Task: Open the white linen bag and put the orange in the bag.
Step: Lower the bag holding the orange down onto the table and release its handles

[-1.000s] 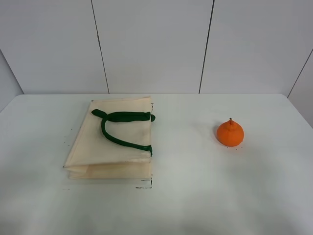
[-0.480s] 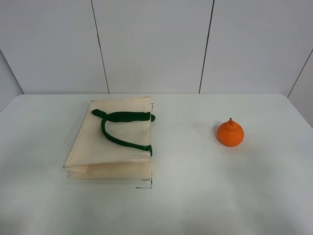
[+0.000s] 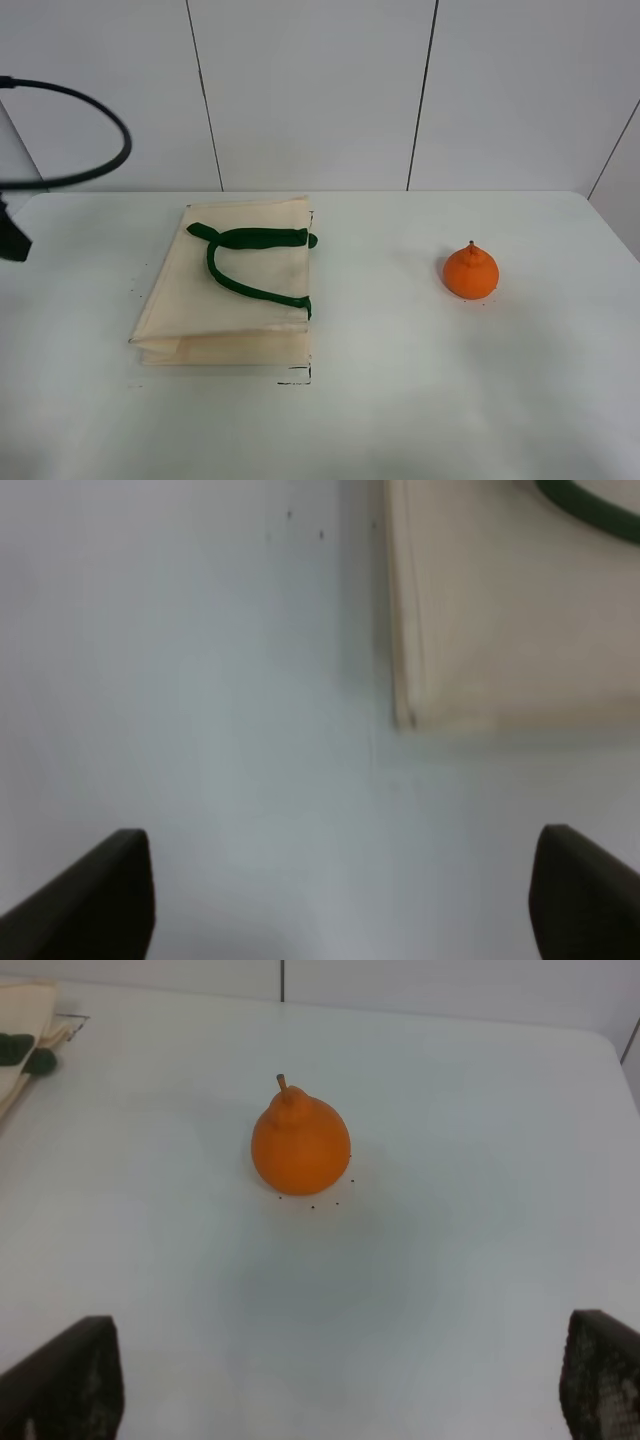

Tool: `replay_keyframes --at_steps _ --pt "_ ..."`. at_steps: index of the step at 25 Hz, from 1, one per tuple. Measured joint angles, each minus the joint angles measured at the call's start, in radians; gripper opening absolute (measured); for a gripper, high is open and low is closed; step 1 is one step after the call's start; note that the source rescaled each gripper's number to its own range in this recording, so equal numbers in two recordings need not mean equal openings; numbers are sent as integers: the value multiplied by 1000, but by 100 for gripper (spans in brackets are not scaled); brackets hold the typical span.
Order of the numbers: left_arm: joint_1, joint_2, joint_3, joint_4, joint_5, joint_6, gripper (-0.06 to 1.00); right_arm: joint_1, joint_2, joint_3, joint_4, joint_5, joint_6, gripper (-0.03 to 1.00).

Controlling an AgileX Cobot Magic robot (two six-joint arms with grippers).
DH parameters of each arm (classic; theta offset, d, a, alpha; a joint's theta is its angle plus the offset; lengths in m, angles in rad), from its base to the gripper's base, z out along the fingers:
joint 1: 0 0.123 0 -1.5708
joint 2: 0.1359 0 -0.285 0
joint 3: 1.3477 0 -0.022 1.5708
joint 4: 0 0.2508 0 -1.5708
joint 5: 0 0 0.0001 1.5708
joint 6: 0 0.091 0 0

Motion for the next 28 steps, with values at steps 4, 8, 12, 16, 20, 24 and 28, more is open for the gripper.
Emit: replay_keyframes --at_steps 4,8,12,16,20,24,28 --pt "0 274 -175 0 -48 0 99 0 0 0 0 0 0 100" --pt "0 502 -331 0 -62 -28 99 0 0 0 0 0 0 100" --pt "-18 665 -453 3 -57 -87 99 0 0 0 0 0 0 100" --pt "-92 766 -540 3 -36 -196 99 0 0 0 0 0 0 100" --pt "-191 848 -611 2 -35 -259 99 0 0 0 0 0 0 100" --pt "-266 918 -654 0 -50 -308 99 0 0 0 0 0 0 100" --pt "-295 977 -662 3 -71 -329 99 0 0 0 0 0 0 100"
